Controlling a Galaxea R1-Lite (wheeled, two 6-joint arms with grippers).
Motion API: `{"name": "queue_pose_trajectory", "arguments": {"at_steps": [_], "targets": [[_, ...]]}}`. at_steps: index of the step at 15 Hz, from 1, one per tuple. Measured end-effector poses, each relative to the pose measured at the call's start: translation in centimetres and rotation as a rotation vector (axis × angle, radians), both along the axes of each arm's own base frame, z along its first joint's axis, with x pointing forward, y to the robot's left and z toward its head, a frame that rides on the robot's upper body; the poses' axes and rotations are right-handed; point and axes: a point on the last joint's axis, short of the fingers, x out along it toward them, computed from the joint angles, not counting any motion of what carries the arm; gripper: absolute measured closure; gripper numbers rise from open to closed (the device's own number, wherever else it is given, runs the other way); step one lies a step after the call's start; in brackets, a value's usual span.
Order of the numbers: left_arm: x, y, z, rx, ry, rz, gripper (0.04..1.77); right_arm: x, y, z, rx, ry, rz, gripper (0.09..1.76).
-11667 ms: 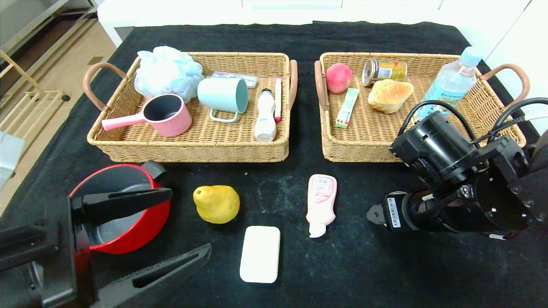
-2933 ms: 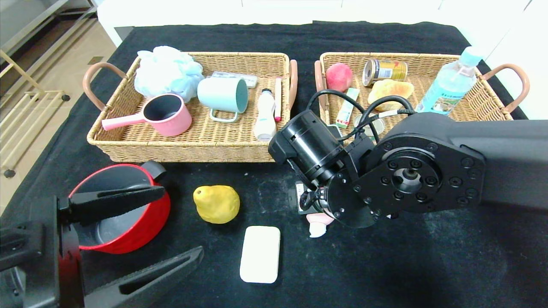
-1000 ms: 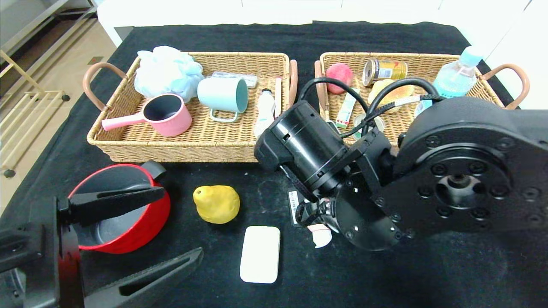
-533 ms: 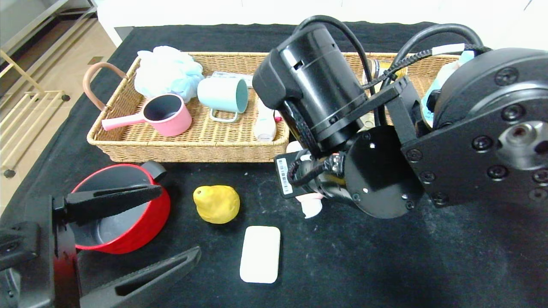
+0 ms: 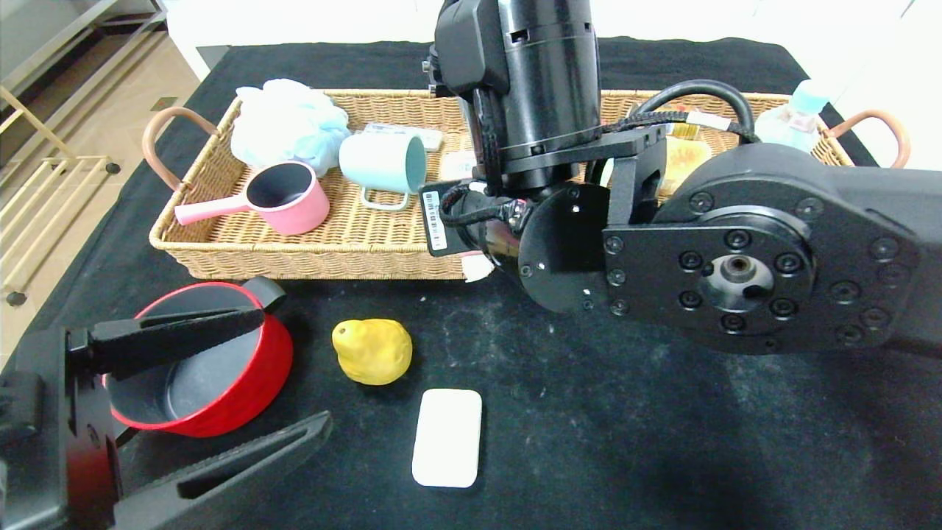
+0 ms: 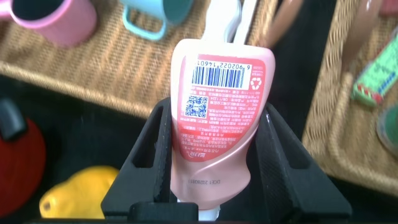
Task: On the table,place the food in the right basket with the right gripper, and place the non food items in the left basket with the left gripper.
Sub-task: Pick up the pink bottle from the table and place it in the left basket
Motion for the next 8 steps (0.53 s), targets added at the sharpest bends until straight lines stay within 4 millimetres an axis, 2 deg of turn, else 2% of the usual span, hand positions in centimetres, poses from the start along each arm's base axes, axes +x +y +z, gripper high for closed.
{"name": "queue_pose_trajectory", "arguments": {"at_steps": [8], "targets": [[0.1,-0.1,-0.2,0.006,0.008,-0.001,0.09,2.8,1.5,-0.7,0.091,-0.172,-0.025,0.99]]}}
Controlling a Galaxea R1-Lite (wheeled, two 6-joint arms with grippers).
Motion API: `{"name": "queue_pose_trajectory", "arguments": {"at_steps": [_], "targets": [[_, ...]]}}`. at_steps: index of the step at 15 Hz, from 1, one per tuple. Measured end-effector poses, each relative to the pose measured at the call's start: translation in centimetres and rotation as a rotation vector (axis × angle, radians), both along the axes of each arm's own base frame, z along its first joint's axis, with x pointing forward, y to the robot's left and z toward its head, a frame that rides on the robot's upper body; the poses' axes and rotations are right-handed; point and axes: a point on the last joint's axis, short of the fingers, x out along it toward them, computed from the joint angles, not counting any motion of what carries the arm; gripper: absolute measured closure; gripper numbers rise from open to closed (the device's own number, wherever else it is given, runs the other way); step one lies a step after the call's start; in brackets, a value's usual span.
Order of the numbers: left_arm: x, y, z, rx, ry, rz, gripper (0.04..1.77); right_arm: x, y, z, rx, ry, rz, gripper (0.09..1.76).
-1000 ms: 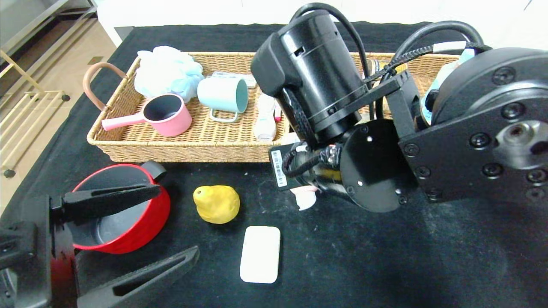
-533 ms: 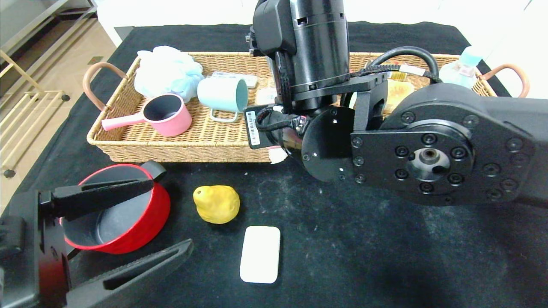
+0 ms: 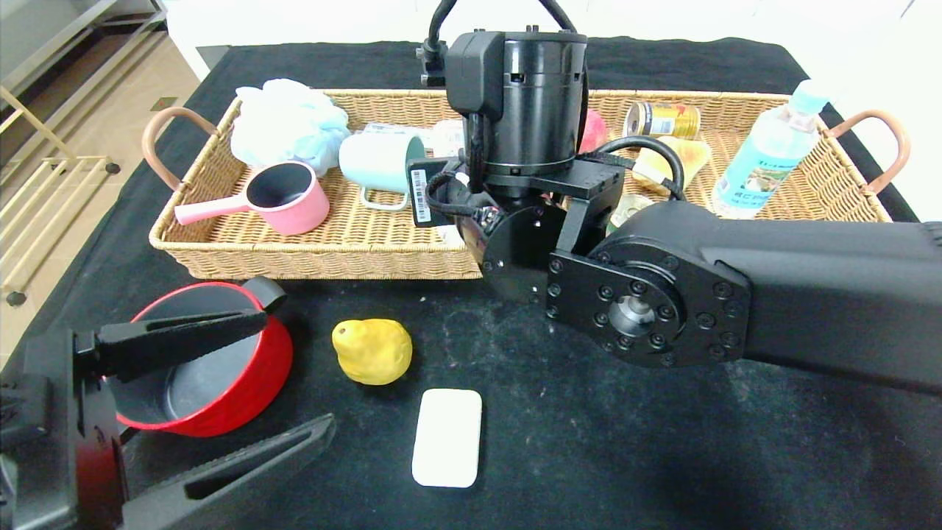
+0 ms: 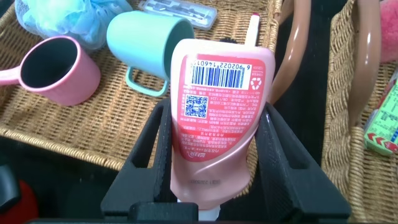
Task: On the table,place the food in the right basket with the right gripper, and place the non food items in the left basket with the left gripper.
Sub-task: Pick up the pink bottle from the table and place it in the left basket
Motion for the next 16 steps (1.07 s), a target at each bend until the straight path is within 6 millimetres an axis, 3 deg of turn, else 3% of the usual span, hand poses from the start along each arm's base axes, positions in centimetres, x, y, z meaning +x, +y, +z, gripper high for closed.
{"name": "queue_pose_trajectory", "arguments": {"at_steps": [16], "targets": [[0.1,-0.1,-0.3,0.008,0.012,-0.008,0.09,1.9,0.2,-0.7,-0.014,-0.106,-0.023,0.99]]}}
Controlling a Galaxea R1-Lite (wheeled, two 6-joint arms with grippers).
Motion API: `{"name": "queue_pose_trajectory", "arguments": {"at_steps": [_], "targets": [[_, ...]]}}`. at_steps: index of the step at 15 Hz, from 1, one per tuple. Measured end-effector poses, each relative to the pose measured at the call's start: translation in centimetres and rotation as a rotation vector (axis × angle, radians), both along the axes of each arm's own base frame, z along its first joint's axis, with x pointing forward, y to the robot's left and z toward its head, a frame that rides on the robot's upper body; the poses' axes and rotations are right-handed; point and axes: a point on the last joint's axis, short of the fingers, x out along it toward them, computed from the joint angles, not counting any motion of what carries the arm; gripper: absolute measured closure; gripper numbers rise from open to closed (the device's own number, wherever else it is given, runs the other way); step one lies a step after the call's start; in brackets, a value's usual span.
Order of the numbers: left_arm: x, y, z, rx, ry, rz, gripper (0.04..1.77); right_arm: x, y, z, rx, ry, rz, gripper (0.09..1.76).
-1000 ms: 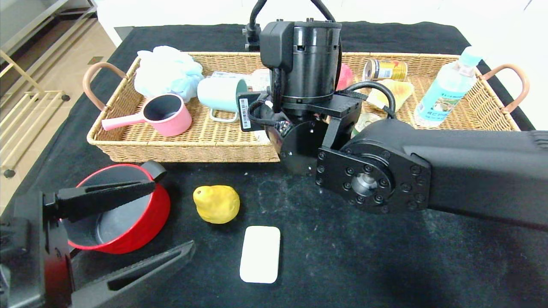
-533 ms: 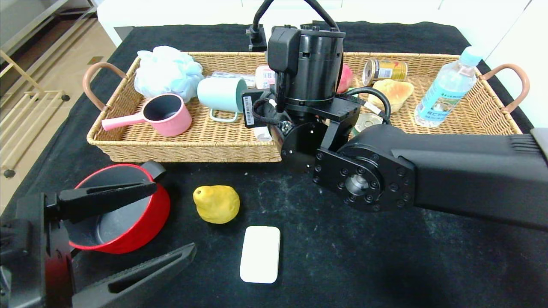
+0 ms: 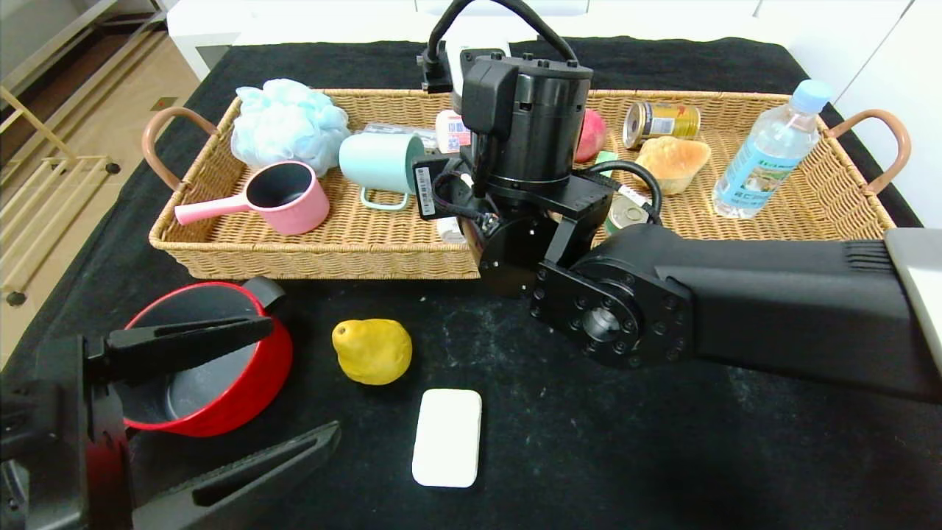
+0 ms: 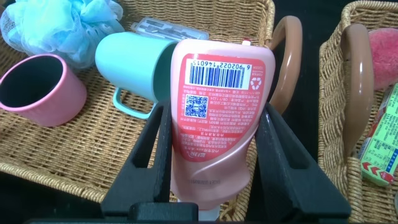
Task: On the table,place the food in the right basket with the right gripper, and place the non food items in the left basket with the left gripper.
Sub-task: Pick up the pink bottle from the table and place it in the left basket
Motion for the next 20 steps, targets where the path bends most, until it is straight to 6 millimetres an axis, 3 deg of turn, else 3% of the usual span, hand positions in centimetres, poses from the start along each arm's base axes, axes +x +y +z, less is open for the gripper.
{"name": "queue_pose_trajectory", "arguments": {"at_steps": [2,5,9,20], "targets": [[0.0,0.0,0.0,0.001,0.001,0.0,0.09,0.1,0.1,-0.2,-0.008,-0.002,-0.002,0.93],[0.0,0.0,0.0,0.001,0.002,0.0,0.09,0.1,0.2,-0.3,-0.008,-0.001,-0.001,0.67],[0.1,0.0,-0.1,0.003,0.005,0.0,0.09,0.1,0.2,-0.3,-0.007,0.001,-0.001,0.46],[0.1,0.0,-0.2,0.009,0.012,0.003,0.09,-1.4,-1.1,-0.1,-0.047,0.033,0.01,0.22]]}}
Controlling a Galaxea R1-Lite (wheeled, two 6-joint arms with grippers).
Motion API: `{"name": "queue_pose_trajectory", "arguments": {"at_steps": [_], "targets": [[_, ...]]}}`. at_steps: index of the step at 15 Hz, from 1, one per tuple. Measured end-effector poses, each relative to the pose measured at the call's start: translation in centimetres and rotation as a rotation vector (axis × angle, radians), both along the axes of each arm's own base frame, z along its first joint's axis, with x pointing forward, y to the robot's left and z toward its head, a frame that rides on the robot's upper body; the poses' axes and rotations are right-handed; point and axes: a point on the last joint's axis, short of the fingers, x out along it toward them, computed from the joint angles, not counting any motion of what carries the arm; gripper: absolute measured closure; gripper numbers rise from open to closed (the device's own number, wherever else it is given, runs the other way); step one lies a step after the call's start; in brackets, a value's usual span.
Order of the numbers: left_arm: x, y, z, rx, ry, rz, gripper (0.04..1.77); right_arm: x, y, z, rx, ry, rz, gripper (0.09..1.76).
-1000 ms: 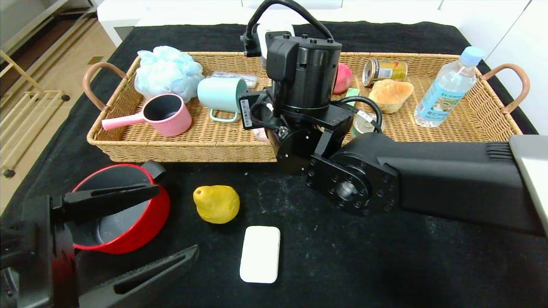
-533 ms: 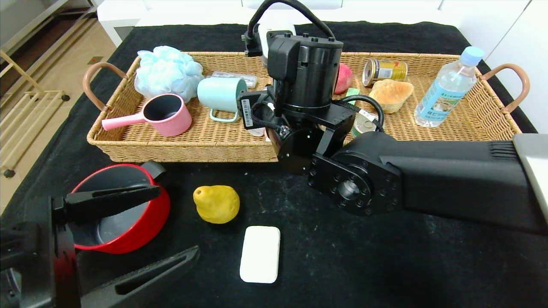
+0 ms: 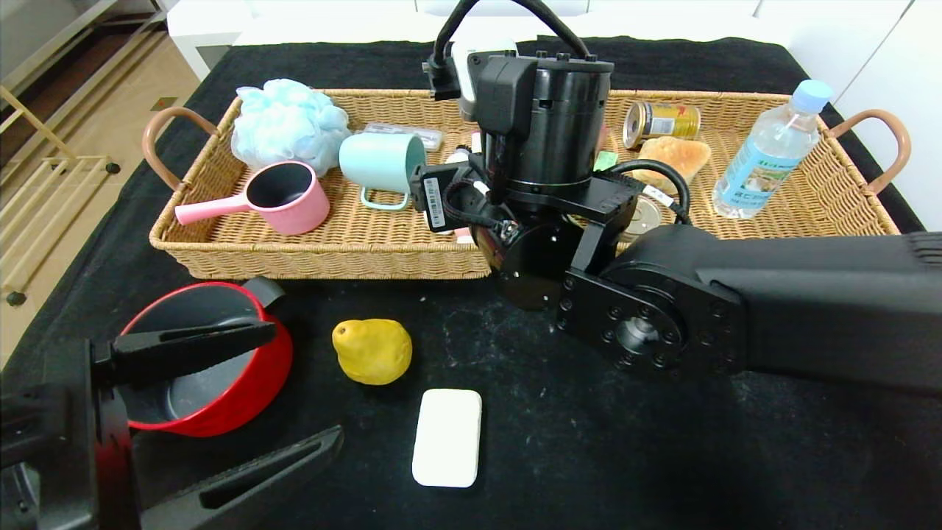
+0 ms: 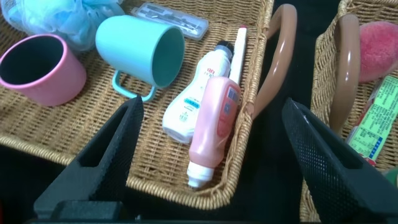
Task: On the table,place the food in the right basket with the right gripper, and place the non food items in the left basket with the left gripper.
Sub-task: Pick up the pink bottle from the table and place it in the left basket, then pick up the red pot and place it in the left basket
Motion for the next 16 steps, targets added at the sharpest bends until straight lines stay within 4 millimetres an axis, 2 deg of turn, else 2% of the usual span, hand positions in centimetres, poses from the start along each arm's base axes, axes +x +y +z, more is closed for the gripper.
{"name": "queue_pose_trajectory", "arguments": {"at_steps": [4,7,16], "targets": [[0.0,0.0,0.0,0.002,0.0,0.001,0.09,-1.4,-1.6,-0.1,-0.032,0.029,0.014,0.19],[0.0,0.0,0.1,0.002,-0.003,0.004,0.09,-2.8,-3.8,-0.3,-0.045,0.065,0.062,0.17],[0.5,-0.2,-0.3,0.021,0.015,0.028,0.09,-7.6,-10.3,-3.2,-0.114,0.156,0.334,0.15]]}}
